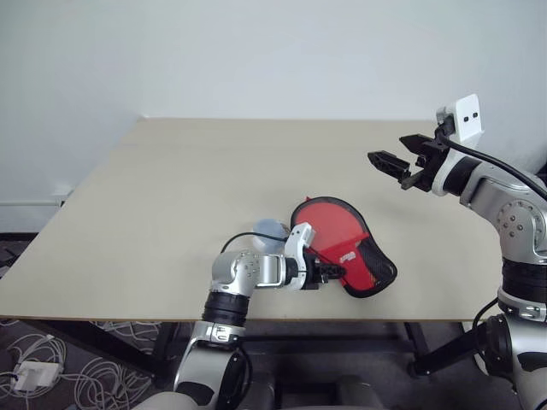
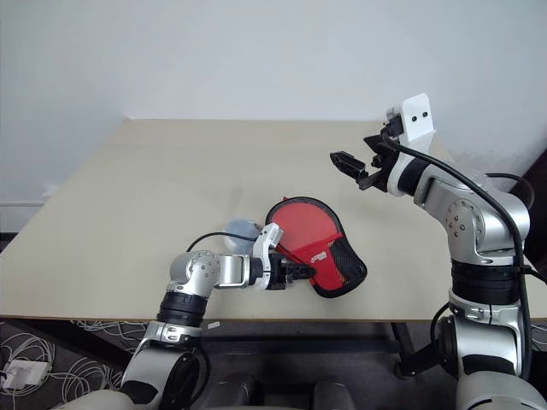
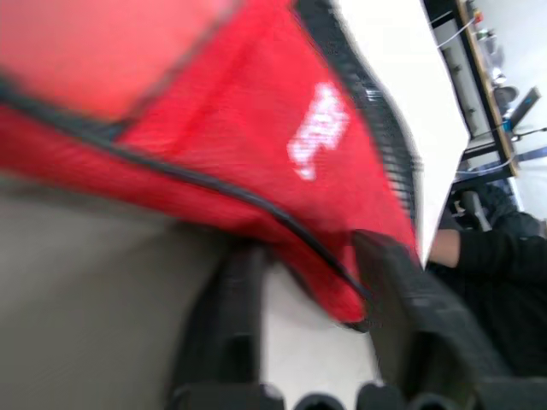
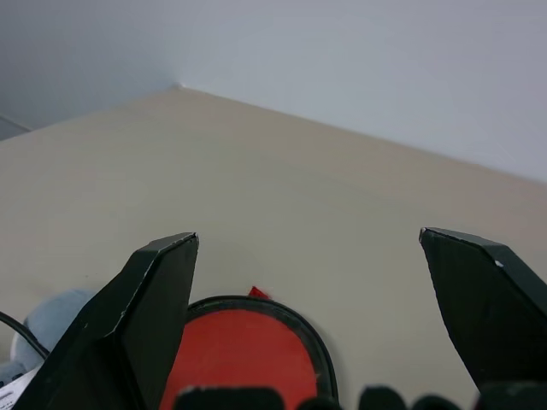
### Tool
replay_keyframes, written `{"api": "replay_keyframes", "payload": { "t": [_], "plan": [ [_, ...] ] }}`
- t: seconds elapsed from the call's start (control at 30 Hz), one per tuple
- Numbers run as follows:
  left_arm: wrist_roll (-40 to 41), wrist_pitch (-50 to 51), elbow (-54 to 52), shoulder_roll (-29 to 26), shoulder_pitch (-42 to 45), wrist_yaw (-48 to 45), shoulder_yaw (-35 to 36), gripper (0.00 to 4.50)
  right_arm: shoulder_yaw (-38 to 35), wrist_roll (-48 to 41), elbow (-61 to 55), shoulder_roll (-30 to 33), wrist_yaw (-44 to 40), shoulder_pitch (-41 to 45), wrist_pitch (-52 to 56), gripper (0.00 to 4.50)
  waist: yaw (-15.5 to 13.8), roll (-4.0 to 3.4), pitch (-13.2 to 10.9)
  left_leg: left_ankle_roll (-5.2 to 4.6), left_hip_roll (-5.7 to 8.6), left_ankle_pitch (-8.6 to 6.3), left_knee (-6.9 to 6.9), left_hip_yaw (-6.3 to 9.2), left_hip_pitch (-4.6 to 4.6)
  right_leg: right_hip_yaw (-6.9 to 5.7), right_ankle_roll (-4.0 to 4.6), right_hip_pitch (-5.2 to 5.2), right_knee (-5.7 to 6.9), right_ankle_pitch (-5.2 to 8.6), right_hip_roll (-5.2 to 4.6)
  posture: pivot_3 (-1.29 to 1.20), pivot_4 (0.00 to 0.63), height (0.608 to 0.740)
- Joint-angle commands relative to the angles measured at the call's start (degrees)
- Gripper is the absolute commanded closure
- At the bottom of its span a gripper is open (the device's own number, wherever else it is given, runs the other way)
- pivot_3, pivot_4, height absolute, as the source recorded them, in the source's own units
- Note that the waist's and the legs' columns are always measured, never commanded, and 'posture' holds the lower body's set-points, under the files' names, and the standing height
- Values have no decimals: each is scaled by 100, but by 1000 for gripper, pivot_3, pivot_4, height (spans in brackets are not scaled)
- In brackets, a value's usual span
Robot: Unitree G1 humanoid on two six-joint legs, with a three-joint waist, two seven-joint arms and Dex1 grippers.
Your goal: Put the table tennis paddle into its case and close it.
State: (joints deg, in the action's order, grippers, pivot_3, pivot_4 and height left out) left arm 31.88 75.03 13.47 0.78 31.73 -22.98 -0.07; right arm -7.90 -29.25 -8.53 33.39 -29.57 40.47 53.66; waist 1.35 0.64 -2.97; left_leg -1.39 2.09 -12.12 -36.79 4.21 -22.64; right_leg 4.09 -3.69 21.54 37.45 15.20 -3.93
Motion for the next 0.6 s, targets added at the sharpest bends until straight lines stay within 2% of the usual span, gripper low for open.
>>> {"api": "replay_keyframes", "payload": {
  "t": [0.03,0.07,0.37,0.6],
  "plan": [
    [-100,178,74,-185,-15,-23,-154,4190,-88,-55,-237,-28,69,210,-51,0,-4,0,0,0,0,0,0,0,0,0,0,0,0,0,0,0,0,734],
    [-92,181,75,-217,-14,-46,-176,4476,-88,-53,-246,-38,75,209,-47,0,-6,0,0,0,0,0,0,1,0,-1,0,0,0,0,0,0,0,734],
    [74,385,-411,-560,-95,-365,-474,4476,-91,-74,-313,-111,138,177,-36,0,1,0,0,3,-3,-1,7,0,-2,1,1,7,-1,0,1,0,0,734],
    [562,1467,-1649,-730,-403,-377,-199,4476,-25,-110,-404,-191,106,87,-35,0,13,-1,-1,3,-5,-1,24,-2,-4,11,1,21,1,0,1,0,0,734]
  ]
}}
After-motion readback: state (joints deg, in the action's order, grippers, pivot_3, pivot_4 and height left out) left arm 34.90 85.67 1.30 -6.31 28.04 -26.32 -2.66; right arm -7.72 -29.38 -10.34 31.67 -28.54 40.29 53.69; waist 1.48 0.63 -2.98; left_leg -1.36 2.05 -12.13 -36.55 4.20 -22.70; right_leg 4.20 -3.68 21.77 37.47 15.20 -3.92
